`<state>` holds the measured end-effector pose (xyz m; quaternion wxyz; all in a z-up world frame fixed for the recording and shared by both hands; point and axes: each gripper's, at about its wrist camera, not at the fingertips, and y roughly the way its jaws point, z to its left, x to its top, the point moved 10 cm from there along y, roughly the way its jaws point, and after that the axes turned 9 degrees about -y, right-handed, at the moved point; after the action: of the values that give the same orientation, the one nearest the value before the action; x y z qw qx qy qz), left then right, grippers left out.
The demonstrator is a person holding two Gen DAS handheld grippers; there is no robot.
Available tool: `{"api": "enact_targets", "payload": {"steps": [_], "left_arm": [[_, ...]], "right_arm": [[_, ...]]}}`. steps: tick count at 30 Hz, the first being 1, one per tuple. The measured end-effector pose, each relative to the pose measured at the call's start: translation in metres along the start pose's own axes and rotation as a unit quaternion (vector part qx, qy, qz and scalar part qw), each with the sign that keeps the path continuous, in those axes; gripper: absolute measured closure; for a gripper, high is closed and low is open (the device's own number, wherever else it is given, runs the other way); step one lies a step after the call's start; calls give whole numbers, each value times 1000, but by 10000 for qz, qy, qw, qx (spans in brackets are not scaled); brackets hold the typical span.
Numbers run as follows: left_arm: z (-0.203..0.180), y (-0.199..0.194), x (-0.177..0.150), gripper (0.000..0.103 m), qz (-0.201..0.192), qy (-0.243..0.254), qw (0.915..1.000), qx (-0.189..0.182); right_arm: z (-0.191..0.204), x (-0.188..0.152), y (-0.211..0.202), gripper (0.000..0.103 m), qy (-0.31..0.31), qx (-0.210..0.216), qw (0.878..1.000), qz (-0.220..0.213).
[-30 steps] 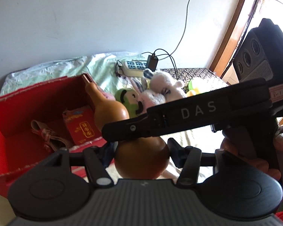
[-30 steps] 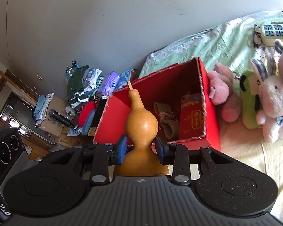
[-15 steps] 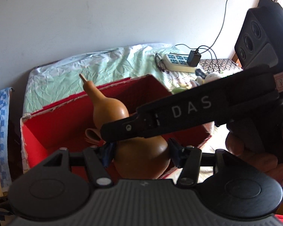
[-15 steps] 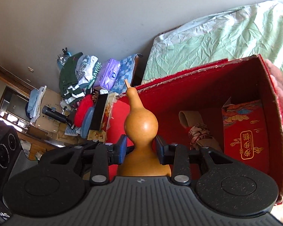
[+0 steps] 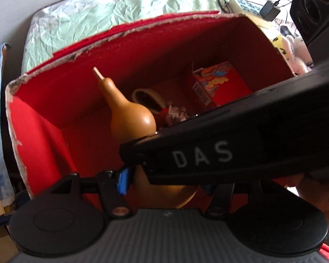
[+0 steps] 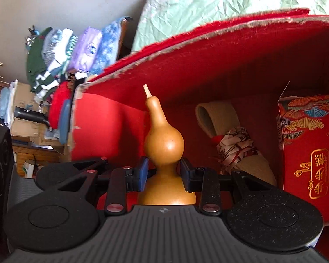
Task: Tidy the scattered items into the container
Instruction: 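Lower the gourd beside the slippers and open the right gripper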
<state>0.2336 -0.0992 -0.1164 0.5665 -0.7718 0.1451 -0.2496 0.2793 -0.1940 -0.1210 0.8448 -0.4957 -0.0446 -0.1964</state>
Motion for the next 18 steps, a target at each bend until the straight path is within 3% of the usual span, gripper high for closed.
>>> {"api": "enact_targets", "payload": {"steps": [4, 8, 11, 18], "left_arm": [[8, 20, -1, 44, 433, 20, 9986, 303], [12, 33, -1, 41, 776, -36, 9965, 319], [9, 36, 2, 32, 840, 107, 9957, 372], [3, 41, 7, 25, 784, 257, 9963, 225]], "right_arm": [[-13, 1, 8, 73, 17, -248, 9995, 170], [-21, 2, 11, 73, 124, -102, 9995, 258], [-23, 3, 12, 72, 133, -44, 9994, 312], [-23, 6, 11, 66, -291, -17, 9987, 429]]}}
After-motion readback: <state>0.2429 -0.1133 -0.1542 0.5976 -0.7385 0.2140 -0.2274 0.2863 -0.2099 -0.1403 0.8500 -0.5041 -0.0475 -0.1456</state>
